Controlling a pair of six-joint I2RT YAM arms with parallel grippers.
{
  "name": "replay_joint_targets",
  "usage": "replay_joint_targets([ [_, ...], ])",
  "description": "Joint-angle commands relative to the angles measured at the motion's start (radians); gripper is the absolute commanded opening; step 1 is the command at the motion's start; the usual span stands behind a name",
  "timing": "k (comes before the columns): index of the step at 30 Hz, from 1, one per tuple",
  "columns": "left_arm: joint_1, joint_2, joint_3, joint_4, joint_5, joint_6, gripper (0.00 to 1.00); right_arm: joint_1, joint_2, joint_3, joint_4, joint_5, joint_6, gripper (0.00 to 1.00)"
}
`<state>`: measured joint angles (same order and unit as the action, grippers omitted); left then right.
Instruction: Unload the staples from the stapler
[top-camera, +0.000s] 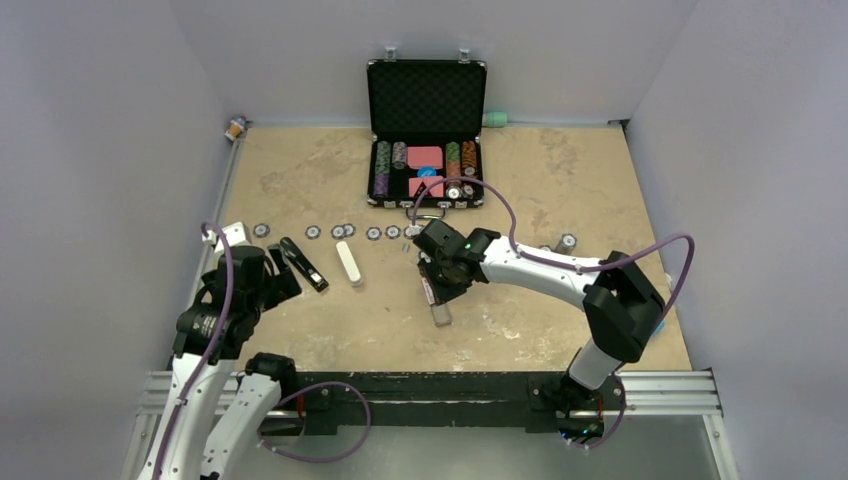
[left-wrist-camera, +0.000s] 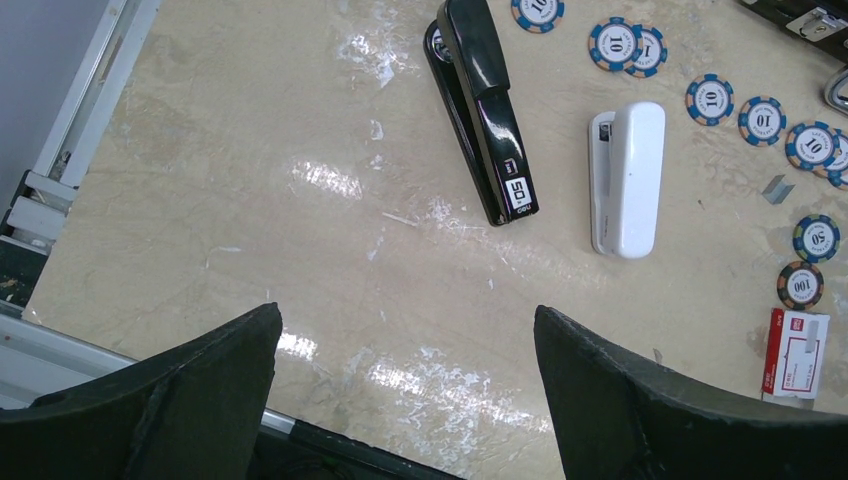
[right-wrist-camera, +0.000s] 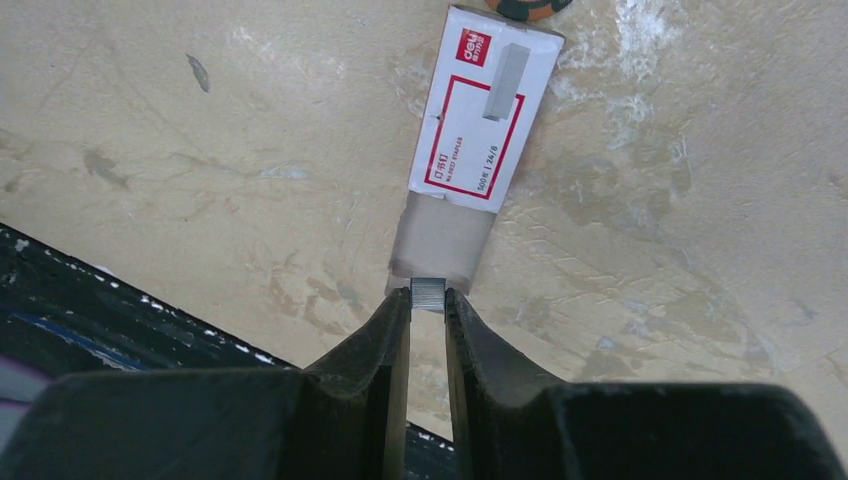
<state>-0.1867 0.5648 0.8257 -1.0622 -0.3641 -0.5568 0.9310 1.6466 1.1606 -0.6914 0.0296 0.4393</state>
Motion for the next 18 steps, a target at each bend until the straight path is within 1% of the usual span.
replay_joint_targets([
  [1,-0.007,0.016,0.0,0.028,0.011,-0.003,1.0,0.003,-0.01,0.002,0.058,-0.026,0.029,0.19],
  [6,-0.008,0.014,0.001,0.022,0.001,-0.008,0.97,0.005,0.012,-0.004,0.068,-0.026,0.046,0.19],
  [18,-0.012,0.033,0.003,0.024,0.005,-0.006,0.96,0.005,0.049,-0.03,0.075,-0.051,0.058,0.18],
])
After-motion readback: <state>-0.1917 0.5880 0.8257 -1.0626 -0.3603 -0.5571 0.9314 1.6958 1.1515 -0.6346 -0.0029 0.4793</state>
